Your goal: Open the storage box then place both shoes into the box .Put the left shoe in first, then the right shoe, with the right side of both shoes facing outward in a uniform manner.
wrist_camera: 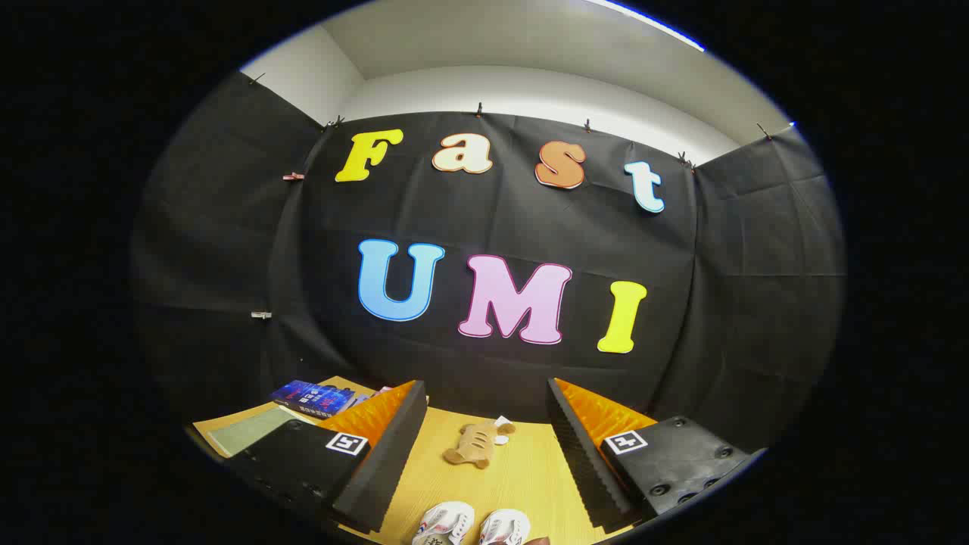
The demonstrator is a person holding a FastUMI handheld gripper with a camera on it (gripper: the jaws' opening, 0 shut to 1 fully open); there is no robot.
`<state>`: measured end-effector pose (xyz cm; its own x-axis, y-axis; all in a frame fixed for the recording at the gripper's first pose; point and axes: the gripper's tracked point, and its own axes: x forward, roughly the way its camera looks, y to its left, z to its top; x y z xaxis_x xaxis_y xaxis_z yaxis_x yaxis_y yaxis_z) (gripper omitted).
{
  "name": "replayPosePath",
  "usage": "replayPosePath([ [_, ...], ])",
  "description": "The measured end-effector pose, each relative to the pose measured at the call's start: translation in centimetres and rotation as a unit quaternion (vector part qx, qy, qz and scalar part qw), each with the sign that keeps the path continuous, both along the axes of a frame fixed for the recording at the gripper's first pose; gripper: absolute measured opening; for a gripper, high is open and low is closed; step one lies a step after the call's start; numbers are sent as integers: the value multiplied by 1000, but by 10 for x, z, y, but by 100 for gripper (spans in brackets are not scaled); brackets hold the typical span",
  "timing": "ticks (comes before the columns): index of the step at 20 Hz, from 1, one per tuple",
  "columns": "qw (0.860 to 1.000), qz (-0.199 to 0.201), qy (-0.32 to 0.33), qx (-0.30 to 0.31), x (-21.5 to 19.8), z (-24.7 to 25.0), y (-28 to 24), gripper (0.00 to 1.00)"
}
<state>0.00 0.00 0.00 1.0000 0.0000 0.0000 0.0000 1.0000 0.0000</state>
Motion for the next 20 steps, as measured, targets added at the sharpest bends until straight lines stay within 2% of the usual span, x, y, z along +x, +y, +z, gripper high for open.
replayPosePath([
  [20, 1000, 6, 9, -6, -1, -8, 5, 97],
])
